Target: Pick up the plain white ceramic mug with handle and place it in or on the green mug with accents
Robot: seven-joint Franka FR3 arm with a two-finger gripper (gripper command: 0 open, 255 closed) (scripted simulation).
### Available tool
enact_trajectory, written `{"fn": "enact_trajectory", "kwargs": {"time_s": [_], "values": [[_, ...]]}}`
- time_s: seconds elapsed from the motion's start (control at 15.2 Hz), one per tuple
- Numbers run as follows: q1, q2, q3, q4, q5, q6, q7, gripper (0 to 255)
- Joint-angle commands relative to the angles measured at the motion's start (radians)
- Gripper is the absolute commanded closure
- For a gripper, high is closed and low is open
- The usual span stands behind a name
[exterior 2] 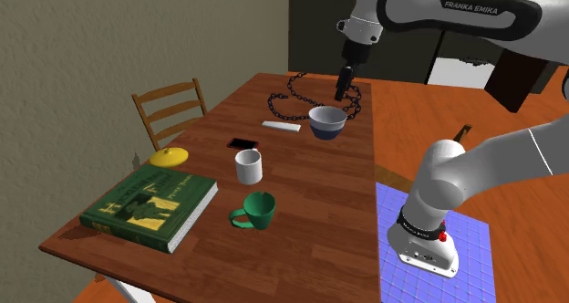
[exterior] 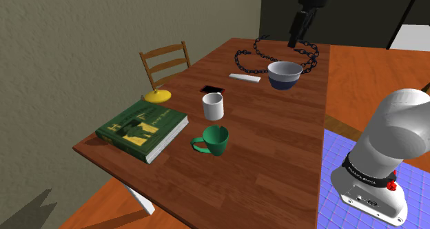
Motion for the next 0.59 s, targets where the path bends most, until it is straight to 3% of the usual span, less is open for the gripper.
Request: {"fn": "enact_trajectory", "kwargs": {"time_s": [0.0, 0.53], "values": [[0.000, 0.000, 0.000, 0.000, 0.000, 0.000, 0.000, 0], [0.022, 0.192, 0.097, -0.038, 0.037, 0.218, 0.099, 0]]}}
